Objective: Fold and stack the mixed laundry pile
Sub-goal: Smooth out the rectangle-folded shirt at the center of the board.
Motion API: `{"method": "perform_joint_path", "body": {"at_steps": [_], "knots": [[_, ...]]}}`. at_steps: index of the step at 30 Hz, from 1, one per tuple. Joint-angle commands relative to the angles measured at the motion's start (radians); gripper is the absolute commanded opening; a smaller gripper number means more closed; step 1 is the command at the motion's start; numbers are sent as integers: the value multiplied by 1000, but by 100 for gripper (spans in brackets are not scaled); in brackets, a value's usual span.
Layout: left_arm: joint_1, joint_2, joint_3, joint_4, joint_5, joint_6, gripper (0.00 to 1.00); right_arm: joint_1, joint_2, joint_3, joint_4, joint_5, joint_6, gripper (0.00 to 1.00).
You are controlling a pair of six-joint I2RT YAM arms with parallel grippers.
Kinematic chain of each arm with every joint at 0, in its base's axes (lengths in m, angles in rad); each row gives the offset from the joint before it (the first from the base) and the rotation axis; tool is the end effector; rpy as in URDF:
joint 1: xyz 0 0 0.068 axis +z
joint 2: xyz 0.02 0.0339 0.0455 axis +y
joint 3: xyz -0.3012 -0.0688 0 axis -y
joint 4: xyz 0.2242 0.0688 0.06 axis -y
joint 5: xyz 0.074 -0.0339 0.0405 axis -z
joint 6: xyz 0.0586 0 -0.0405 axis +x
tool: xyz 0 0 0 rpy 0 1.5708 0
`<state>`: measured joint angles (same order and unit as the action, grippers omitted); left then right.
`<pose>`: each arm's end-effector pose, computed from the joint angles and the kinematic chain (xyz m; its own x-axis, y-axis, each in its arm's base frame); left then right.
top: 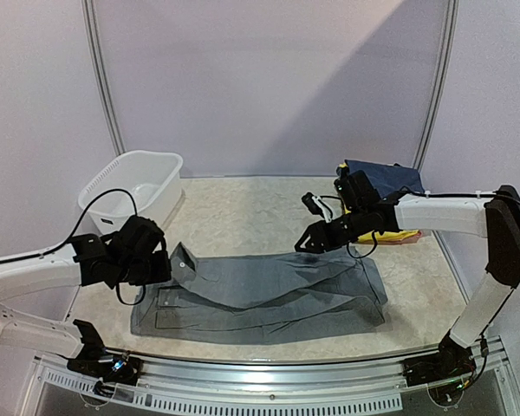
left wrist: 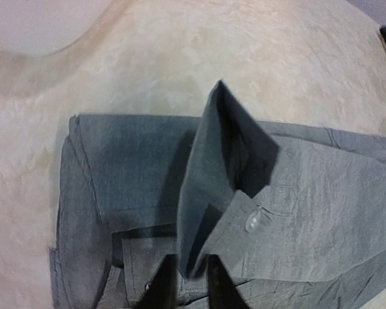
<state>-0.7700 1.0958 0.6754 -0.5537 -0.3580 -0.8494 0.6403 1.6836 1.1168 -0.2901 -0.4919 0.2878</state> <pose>0.1463 -0.1132 0.2380 -0.7756 -0.2275 -0.5887 -0.1087 0.9670 -0.2305 0.2702 0.2358 0.2481 -0.8010 -0.2848 -0.5265 -0.5707 0.6288 0.5281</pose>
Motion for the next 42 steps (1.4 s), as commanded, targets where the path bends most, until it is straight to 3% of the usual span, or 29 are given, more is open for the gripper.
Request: {"method": "perform_joint_path", "body": {"at_steps": [1, 5, 8, 11, 17, 22, 26, 34, 42], "knots": [[30, -126, -131, 72, 16, -149, 28, 0, 37, 36, 6, -22, 3, 49], [31, -258, -193, 73, -36, -151, 42, 0, 49, 45, 5, -22, 4, 49], [31, -277, -181, 84, -66, -49, 45, 1, 53, 53, -1, -22, 5, 49], [30, -184, -115, 118, -43, 76, 44, 6, 47, 55, -11, -21, 10, 49], [28, 116, 53, 235, 132, 268, 37, 50, 49, 35, -5, -52, 22, 48], [19, 369, 187, 295, 305, 340, 33, 106, 58, -14, 69, -114, 65, 43], [15, 505, 252, 290, 340, 365, 30, 118, 104, -48, 122, -96, 102, 40], [21, 572, 245, 253, 262, 397, 28, 64, 229, -167, 220, -34, 150, 37], [52, 606, 183, 260, 199, 385, 25, 24, 166, -294, 218, 8, 163, 37]]}}
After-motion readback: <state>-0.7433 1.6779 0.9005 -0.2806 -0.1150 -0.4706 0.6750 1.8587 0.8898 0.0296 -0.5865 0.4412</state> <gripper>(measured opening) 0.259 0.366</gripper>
